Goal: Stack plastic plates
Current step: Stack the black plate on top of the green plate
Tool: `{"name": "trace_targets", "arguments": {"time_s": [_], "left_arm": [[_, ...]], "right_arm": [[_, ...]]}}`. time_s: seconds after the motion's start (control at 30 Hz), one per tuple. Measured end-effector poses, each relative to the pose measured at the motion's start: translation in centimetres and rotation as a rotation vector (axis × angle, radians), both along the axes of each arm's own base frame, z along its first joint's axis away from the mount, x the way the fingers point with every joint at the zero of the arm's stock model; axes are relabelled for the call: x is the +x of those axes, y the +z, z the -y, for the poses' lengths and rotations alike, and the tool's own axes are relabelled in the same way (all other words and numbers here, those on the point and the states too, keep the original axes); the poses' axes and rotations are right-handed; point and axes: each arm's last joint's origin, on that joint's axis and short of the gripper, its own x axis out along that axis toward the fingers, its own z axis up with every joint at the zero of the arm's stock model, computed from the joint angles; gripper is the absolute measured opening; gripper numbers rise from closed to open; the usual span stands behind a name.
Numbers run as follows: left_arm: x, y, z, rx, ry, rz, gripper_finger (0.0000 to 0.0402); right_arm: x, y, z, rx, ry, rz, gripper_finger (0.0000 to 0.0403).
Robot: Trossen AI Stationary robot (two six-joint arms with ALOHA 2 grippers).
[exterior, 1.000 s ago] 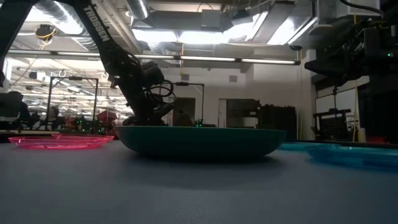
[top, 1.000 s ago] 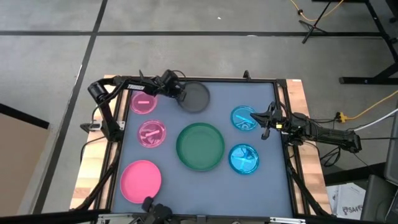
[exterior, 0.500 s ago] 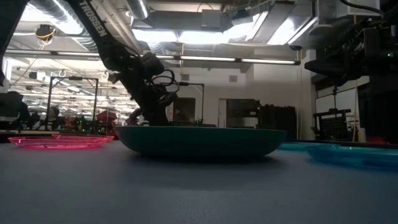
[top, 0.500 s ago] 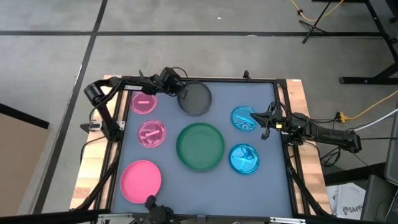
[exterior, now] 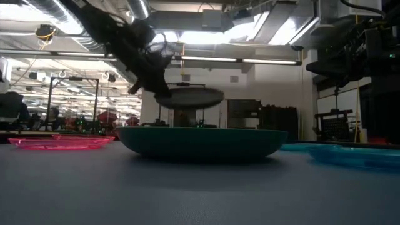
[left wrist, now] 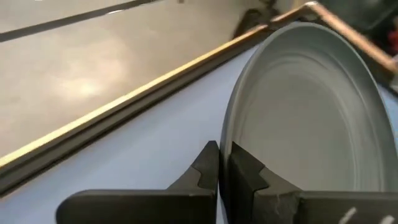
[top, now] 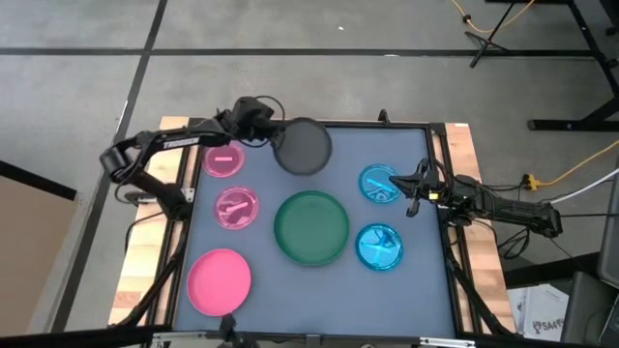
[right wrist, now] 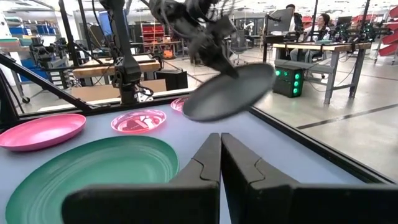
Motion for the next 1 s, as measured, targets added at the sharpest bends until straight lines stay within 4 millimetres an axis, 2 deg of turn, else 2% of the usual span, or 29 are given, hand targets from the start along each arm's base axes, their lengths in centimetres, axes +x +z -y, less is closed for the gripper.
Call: {"name": "trace_targets", "arguments": {"time_s": [0.17,0.27,0.4,0.6,0.83,1.0], "left_arm": [[0.7,2.0,2.7,-0.042,-0.165,0.112,0.0004],[1.7,2.3,4.7,-0.114,-0.291,0.156,0.0005],[2.9,1.8,7.6,-0.168,-0.378,0.113,0.0008],[4.0,0.9,11.3,-0.179,-0.377,0.005,0.0009],[4.7,0.0,13.8,-0.178,-0.361,-0.066,0.001],[5.8,-2.1,15.2,-0.202,-0.394,-0.14,0.0011]], "right_arm": [[0.0,0.0,0.0,-0.001,0.0,0.003,0.0005],[0.0,0.0,0.0,0.0,0.0,0.002,0.0005],[0.0,0.0,0.0,0.0,0.0,0.002,0.0005],[0.0,0.0,0.0,0.0,0.001,0.003,0.0005],[0.0,0.0,0.0,0.004,0.002,0.003,0.0005],[0.0,0.0,0.0,0.004,0.003,0.003,0.0005]]}}
